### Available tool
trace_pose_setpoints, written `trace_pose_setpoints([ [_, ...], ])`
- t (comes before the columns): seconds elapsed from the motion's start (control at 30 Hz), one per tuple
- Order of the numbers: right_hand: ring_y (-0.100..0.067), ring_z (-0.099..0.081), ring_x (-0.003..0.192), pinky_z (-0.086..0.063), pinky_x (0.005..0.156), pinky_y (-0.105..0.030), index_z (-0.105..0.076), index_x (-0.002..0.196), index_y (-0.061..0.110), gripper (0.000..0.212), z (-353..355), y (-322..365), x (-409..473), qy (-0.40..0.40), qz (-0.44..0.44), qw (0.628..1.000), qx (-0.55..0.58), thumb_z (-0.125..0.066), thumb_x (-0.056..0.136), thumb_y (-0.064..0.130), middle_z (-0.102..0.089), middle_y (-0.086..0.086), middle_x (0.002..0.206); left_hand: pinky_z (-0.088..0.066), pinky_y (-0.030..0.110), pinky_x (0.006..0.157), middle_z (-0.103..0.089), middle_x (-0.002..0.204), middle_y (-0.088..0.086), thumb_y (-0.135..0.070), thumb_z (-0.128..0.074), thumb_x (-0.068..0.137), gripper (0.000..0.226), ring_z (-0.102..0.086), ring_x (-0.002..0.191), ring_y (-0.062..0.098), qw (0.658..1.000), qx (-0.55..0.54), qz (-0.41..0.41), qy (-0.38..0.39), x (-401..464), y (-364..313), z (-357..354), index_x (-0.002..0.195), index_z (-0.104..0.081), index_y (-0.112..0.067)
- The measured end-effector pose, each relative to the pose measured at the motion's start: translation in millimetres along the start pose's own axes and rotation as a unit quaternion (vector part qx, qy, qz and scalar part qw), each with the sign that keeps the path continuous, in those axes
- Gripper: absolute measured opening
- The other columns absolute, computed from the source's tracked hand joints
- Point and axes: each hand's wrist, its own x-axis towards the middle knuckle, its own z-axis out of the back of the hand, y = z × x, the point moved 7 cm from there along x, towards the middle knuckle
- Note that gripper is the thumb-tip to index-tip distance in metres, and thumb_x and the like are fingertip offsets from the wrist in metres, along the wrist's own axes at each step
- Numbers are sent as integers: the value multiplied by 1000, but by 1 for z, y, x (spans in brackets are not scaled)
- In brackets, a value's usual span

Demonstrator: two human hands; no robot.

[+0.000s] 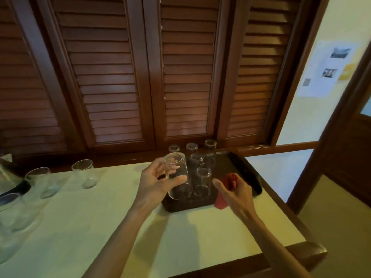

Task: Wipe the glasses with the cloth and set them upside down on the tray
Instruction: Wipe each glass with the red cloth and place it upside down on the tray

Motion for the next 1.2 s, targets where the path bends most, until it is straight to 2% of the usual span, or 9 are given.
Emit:
trace_pose_setpoints([
  [0.07,-16,-64,75,-52,63,-20,-55,87,25,23,11,-39,12,31,-40,997,-52,-76,89,16,-62,4,80,-57,21,87,-78,111,-6,-8,-93,72,57,-73,105,5,1000,15,-2,8,15,-2,-37,121,-68,-24],
  [0.13,-11,-66,78,-57,66,-23,-56,93,29,28,14,-63,18,61,-24,991,-119,-70,90,5,-62,8,88,-59,19,84,-76,111,-5,-9,-93,72,56,-73,100,3,999,37,-5,4,31,-3,-71,120,-66,-22],
  [0.23,-12,-58,103,-51,88,-29,-63,114,29,20,6,-90,23,80,124,947,-286,-66,95,23,-60,8,115,-56,13,74,-72,105,-9,-13,-94,73,56,-71,95,4,996,92,-2,-6,60,-3,-118,118,-63,-20],
  [0.3,-18,-53,119,-42,104,-37,-60,128,29,30,-2,-107,24,125,147,924,-330,-58,100,35,-57,7,131,-49,11,70,-69,105,-10,-18,-95,72,56,-66,94,1,990,140,-4,-5,84,1,-142,116,-61,-21],
  [0.47,-17,-59,116,-46,100,-32,-58,126,32,33,4,-132,30,128,141,939,-287,-59,95,44,-61,7,128,-48,19,80,-66,112,-6,-22,-96,72,61,-65,100,12,963,269,-6,24,142,21,-185,121,-59,-19],
  [0.6,-16,-52,122,-39,106,-29,-55,132,33,41,3,-142,34,145,129,943,-272,-53,96,51,-58,7,132,-48,29,91,-62,115,-1,-22,-97,71,66,-55,107,17,931,362,15,39,174,45,-205,125,-60,-11],
  [0.73,-20,-58,119,-44,105,-35,-59,130,29,43,0,-144,33,133,145,945,-262,-58,92,52,-63,4,127,-53,45,106,-61,136,11,-22,-98,71,84,-59,127,33,907,414,55,52,187,73,-216,140,-54,-9],
  [0.83,-20,-64,111,-52,100,-39,-60,125,30,41,1,-149,32,99,161,948,-255,-68,89,49,-67,5,120,-54,44,104,-59,139,13,-20,-96,73,83,-60,127,34,898,428,82,55,189,89,-219,142,-53,-6],
  [1.2,-19,-61,117,-50,105,-39,-59,128,31,42,-1,-154,31,80,177,945,-264,-66,91,49,-65,6,126,-56,44,101,-62,132,15,-22,-97,72,73,-63,121,33,895,430,109,44,194,104,-216,131,-58,-3],
])
